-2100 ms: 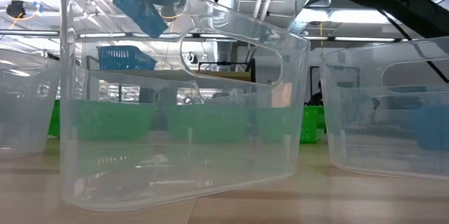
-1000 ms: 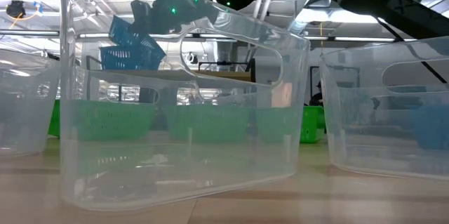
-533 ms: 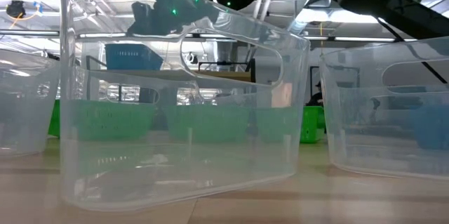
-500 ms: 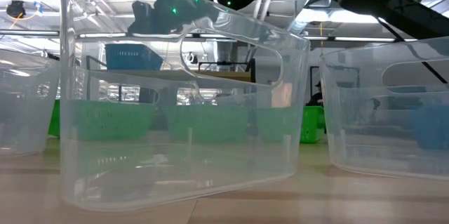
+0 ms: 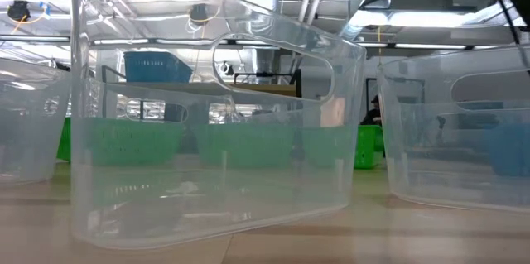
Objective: Stack baskets on shelf by color
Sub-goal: Stack the blue bin on top of the other blue bins on the shelf
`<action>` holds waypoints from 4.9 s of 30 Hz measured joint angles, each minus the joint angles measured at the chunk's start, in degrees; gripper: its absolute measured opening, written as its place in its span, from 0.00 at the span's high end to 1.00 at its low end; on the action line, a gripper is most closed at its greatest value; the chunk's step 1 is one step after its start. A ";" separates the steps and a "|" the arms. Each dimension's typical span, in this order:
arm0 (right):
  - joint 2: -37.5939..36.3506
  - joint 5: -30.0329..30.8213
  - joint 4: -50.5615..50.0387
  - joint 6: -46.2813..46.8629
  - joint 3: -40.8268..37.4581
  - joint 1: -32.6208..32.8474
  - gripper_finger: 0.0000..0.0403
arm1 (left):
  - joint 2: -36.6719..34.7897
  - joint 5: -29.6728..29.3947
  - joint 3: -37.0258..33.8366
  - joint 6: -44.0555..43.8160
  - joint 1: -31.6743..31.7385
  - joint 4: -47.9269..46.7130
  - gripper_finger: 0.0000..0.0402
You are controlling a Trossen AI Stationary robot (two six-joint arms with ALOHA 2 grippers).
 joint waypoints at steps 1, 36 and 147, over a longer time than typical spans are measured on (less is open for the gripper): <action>-1.52 -0.12 -6.98 3.74 -0.06 -0.08 0.57 | 0.00 0.00 0.00 0.00 -0.01 0.00 0.81; -35.66 -17.16 -22.48 103.01 -75.00 62.18 0.57 | 0.17 -1.20 0.00 0.46 0.01 2.92 0.81; 24.33 -18.03 38.06 -4.56 -0.76 -0.93 0.95 | 0.15 -0.37 0.00 1.85 -0.01 2.62 0.81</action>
